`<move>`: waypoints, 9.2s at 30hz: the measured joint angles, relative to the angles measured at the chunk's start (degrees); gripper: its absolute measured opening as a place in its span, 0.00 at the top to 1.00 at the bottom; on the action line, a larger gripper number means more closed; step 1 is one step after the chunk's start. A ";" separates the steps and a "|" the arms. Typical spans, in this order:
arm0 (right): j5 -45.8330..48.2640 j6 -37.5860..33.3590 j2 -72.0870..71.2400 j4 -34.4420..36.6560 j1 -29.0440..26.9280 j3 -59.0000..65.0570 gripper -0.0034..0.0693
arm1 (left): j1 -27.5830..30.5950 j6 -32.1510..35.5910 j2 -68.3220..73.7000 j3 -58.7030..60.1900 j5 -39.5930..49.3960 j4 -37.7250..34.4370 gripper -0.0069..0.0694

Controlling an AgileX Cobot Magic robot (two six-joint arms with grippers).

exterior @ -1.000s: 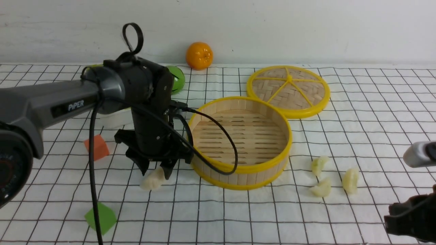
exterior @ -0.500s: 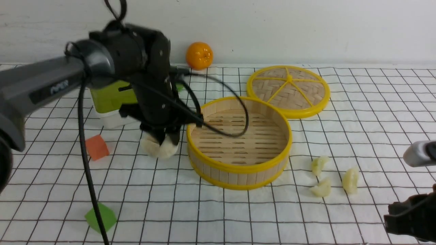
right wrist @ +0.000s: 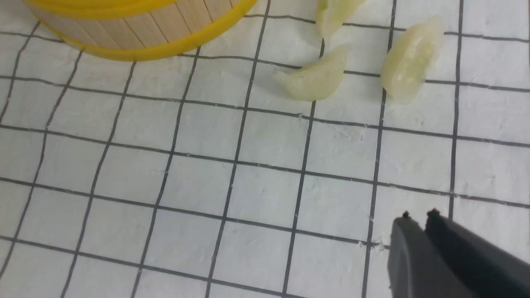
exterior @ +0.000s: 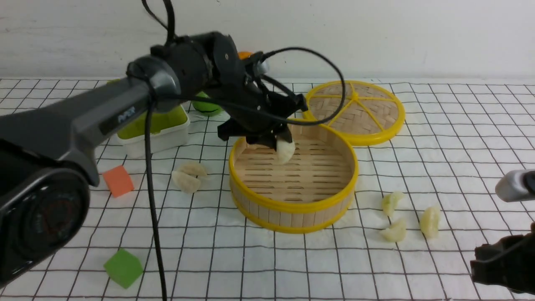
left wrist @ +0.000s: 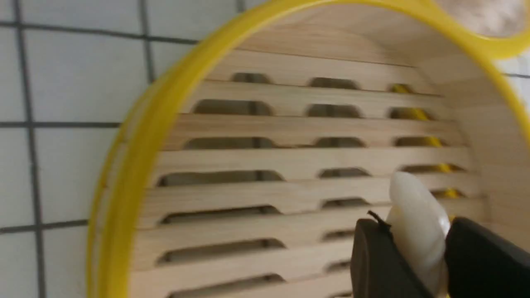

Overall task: Put the dumplings into the steamer on the table with the white tablecloth.
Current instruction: 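Reach for and grasp a dumpling on the table with the left gripper, then place the dumpling into the bamboo steamer basket with the left gripper, then reach for and grasp a dumpling on the table with the left gripper, then place the dumpling into the bamboo steamer basket with the left gripper, then reach for and grasp a dumpling lying on the table beside the steamer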

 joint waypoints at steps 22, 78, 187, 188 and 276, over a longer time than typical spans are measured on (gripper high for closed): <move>0.00 0.00 0.00 0.00 0.00 0.00 0.85 | 0.05 0.05 -3.89 -0.88 0.36 7.98 0.40; -0.24 0.00 0.00 0.46 0.00 0.00 0.78 | 6.19 -10.77 -16.22 19.93 -1.33 21.88 0.63; -1.51 0.00 0.00 4.98 0.00 0.00 0.73 | 2.74 5.82 -5.14 -8.65 19.31 8.53 0.69; -1.51 0.00 0.00 4.93 0.00 0.00 0.72 | 1.34 8.04 -5.13 -8.65 17.96 6.72 0.69; -2.95 -2.95 38.57 1.66 -5.31 -28.82 0.61 | -10.23 -29.77 -90.25 75.40 17.64 70.01 0.92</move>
